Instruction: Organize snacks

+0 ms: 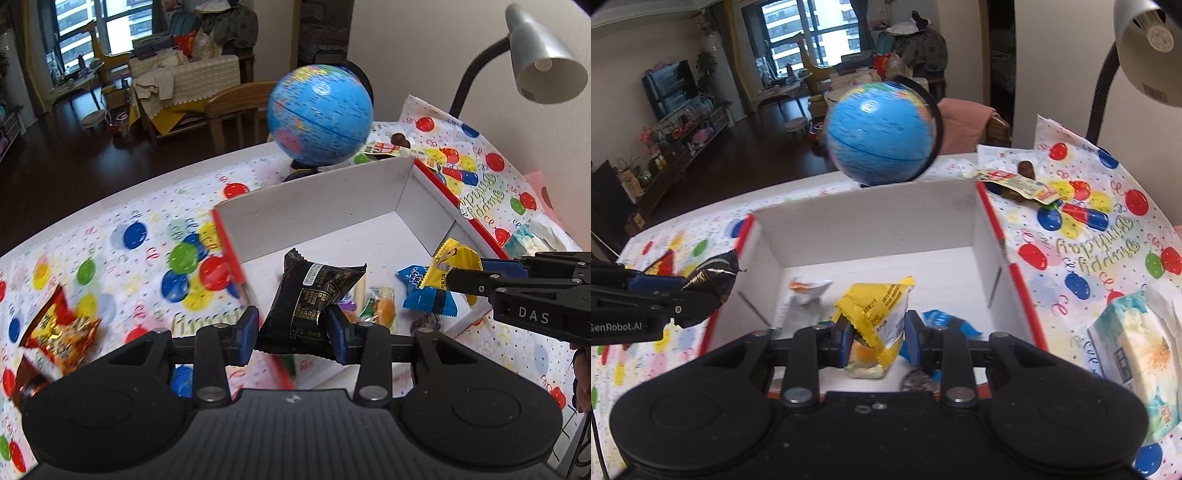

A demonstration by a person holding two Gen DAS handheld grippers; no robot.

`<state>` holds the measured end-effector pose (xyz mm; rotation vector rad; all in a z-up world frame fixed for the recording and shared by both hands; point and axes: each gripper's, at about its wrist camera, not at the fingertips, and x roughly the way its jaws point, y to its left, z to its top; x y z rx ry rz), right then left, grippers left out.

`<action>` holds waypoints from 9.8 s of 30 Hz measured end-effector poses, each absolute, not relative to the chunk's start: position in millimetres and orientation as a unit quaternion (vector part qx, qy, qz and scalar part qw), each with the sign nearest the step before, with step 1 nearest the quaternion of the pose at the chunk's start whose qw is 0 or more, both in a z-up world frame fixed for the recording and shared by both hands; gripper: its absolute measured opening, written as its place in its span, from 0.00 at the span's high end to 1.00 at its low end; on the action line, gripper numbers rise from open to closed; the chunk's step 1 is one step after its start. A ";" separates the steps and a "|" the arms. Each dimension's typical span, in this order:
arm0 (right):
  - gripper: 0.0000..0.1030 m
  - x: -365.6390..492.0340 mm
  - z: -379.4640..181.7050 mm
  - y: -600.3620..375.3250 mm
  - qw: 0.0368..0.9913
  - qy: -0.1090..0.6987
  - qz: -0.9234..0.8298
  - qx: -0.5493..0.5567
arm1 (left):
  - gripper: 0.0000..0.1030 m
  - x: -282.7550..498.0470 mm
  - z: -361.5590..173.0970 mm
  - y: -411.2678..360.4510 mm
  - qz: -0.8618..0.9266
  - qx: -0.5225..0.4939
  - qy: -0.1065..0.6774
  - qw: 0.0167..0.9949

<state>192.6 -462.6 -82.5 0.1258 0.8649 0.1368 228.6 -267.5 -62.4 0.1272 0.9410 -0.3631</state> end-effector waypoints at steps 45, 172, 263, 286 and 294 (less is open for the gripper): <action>0.40 163.9 -71.7 -455.2 0.902 0.422 0.064 0.061 | 0.34 218.5 -63.4 -276.5 -0.213 0.059 0.452 0.864; 0.61 173.7 -106.1 -131.4 0.870 0.452 0.196 -0.011 | 0.56 157.2 -130.8 65.9 -0.060 -0.014 0.511 0.857; 0.61 108.4 -37.4 -328.6 0.915 0.380 0.119 0.069 | 0.52 143.2 -47.1 -102.5 -0.088 0.007 0.467 0.880; 0.61 169.4 -57.2 -466.3 0.929 0.366 0.016 0.060 | 0.52 224.9 -37.3 -269.3 -0.144 0.063 0.444 0.882; 0.61 196.4 -79.7 -480.1 0.921 0.386 0.017 0.054 | 0.51 257.6 -55.8 -299.3 -0.145 0.092 0.459 0.871</action>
